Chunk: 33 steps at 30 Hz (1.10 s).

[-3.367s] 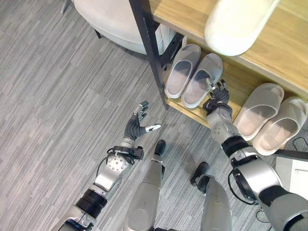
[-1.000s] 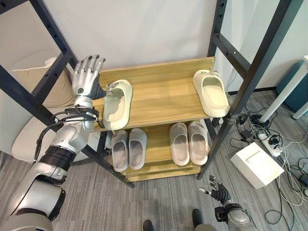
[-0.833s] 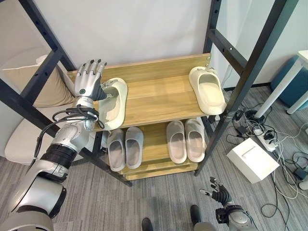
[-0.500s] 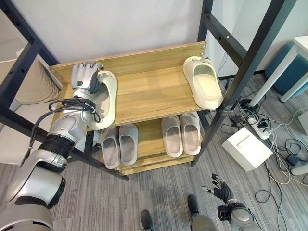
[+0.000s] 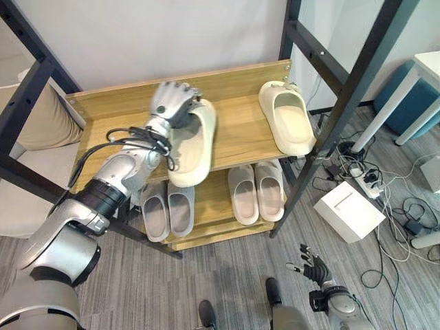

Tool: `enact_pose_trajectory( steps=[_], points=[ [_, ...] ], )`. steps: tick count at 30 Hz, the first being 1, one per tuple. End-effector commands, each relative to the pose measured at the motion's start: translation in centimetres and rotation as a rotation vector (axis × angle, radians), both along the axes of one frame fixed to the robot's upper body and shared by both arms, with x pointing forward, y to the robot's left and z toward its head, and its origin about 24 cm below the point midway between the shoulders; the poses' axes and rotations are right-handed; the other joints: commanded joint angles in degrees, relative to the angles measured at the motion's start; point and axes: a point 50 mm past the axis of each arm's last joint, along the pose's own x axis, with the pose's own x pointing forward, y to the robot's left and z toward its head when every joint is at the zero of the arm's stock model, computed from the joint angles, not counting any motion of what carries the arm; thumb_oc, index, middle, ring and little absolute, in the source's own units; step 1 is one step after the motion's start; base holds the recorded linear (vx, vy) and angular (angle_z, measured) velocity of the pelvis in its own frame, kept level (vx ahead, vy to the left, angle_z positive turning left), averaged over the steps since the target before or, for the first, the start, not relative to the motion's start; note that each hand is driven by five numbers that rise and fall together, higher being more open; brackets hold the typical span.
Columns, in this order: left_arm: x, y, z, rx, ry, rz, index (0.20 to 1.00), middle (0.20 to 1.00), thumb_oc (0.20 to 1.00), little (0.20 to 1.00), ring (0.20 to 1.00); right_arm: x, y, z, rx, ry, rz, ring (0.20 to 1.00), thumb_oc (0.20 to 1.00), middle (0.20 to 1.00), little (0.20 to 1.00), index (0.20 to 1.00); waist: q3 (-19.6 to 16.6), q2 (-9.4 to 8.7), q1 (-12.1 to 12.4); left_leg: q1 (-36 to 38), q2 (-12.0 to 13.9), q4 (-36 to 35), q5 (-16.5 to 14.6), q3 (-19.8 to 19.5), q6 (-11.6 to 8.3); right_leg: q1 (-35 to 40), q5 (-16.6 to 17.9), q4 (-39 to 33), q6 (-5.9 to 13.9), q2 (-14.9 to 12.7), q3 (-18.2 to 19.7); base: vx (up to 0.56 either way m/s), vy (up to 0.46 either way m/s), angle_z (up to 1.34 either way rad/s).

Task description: Arrange the slippers neatly on the shoe rack.

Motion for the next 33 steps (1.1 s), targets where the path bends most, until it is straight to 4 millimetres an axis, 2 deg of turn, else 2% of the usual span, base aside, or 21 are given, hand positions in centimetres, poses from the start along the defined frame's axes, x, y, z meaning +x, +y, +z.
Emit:
enact_pose_trajectory(
  steps=[1,9,13,14,15,16,19,23,24,26,31,33],
  points=[
    [1.0,0.3,6.4,0.002,-0.176,0.062,0.200,0.200,0.200,0.200,0.200,1.4,-0.7,2.1,0.025,-0.125,-0.021,1.000,1.000,1.000,1.000,1.000,-1.12,0.53,-0.92,3.92,1.57,-0.26,-5.74,-1.97,-1.67,3.43,-5.35,0.09,4.46,-1.55,-1.87,-0.01,-0.032,-0.15],
    [2.6,0.5,6.0,-0.024,-0.119,0.134,0.200,0.200,0.200,0.200,0.200,0.6,-1.3,2.1,0.027,-0.119,-0.047,1.000,1.000,1.000,1.000,1.000,-1.25,1.95,-3.26,4.24,2.29,-0.26,-5.17,0.25,-2.05,2.22,-4.86,0.09,4.25,-0.88,0.29,-0.01,-0.049,-0.16],
    [2.8,0.3,6.2,0.007,-0.132,0.158,0.200,0.200,0.200,0.200,0.200,0.6,-1.3,2.1,0.031,-0.119,-0.044,1.000,1.000,1.000,1.000,1.000,-1.31,2.07,-3.48,4.25,2.53,-0.26,-5.15,0.52,-2.17,2.09,-4.86,0.09,4.18,-0.69,0.51,0.00,-0.042,-0.12],
    [3.5,0.1,5.3,0.047,-0.109,0.201,0.256,0.256,0.256,0.256,0.256,0.4,-1.2,2.0,0.034,-0.117,-0.041,1.000,1.000,1.000,1.000,1.000,-1.41,2.08,-3.76,4.30,2.73,-0.26,-4.98,0.57,-2.28,2.11,-4.97,0.09,4.03,-0.42,0.56,0.00,-0.079,-0.01],
    [3.7,0.3,4.8,0.025,-0.094,0.220,1.000,1.000,1.000,1.000,1.000,0.4,-1.1,1.9,0.036,-0.113,-0.045,1.000,1.000,1.000,1.000,1.000,-1.49,1.88,-3.73,4.23,2.87,-0.26,-4.90,0.41,-2.33,2.13,-5.02,0.09,3.93,-0.32,0.36,0.00,-0.075,-0.02],
    [3.7,0.4,4.7,0.008,-0.090,0.222,1.000,1.000,1.000,1.000,1.000,0.3,-1.1,1.8,0.037,-0.111,-0.047,1.000,1.000,1.000,1.000,1.000,-1.52,1.79,-3.67,4.18,2.87,-0.26,-4.89,0.33,-2.34,2.16,-5.05,0.09,3.90,-0.30,0.27,0.00,-0.049,0.00],
    [3.4,-0.9,1.9,-0.142,-0.021,0.162,1.000,1.000,1.000,1.000,1.000,0.0,-0.9,1.3,0.042,-0.086,-0.063,1.000,1.000,1.000,1.000,1.000,-1.80,1.20,-2.90,4.08,2.94,-0.26,-4.86,-0.53,-2.34,2.89,-5.41,0.09,3.50,-0.30,-0.86,0.00,-0.030,0.02],
    [2.3,-0.8,0.7,-0.366,-0.008,0.103,1.000,1.000,1.000,1.000,1.000,0.1,-0.4,1.3,0.060,-0.095,-0.081,1.000,1.000,1.000,1.000,1.000,-2.00,0.57,-1.49,3.97,2.81,-0.26,-4.85,-1.77,-2.21,3.76,-5.85,0.09,3.07,-0.31,-1.97,0.01,-0.011,0.18],
    [1.2,-0.7,-0.5,-0.470,0.004,0.065,1.000,1.000,1.000,1.000,1.000,0.5,0.1,1.4,0.063,-0.104,-0.078,1.000,1.000,1.000,1.000,1.000,-1.99,0.27,-0.45,3.90,2.69,-0.26,-4.81,-2.54,-2.13,4.37,-6.06,0.09,2.86,-0.21,-2.73,0.01,-0.006,0.23],
    [0.7,-0.6,-0.9,-0.493,0.005,0.052,1.000,1.000,1.000,1.000,1.000,0.6,0.2,1.4,0.066,-0.104,-0.075,1.000,1.000,1.000,1.000,1.000,-2.08,0.20,-0.19,3.95,2.67,-0.26,-4.82,-2.74,-2.11,4.56,-6.12,0.09,2.80,-0.22,-3.02,0.00,0.003,0.24],
    [-2.3,0.0,-2.6,-0.622,0.011,-0.047,1.000,1.000,1.000,1.000,1.000,1.2,1.3,1.4,0.083,-0.103,-0.055,1.000,1.000,1.000,1.000,1.000,-2.33,-0.51,2.45,3.67,2.52,-0.26,-4.46,-4.49,-1.94,5.73,-6.50,0.09,2.37,-0.19,-4.68,-0.01,0.014,0.27],
    [-3.4,-0.5,-3.8,-0.804,0.110,-0.155,1.000,1.000,1.000,1.000,1.000,1.3,1.6,1.3,0.095,-0.097,-0.060,1.000,1.000,1.000,1.000,1.000,-2.53,-0.60,3.39,3.58,2.47,-0.26,-4.13,-5.04,-1.86,6.03,-6.49,0.09,2.21,-0.30,-5.28,-0.02,0.017,0.18]
  ],
)
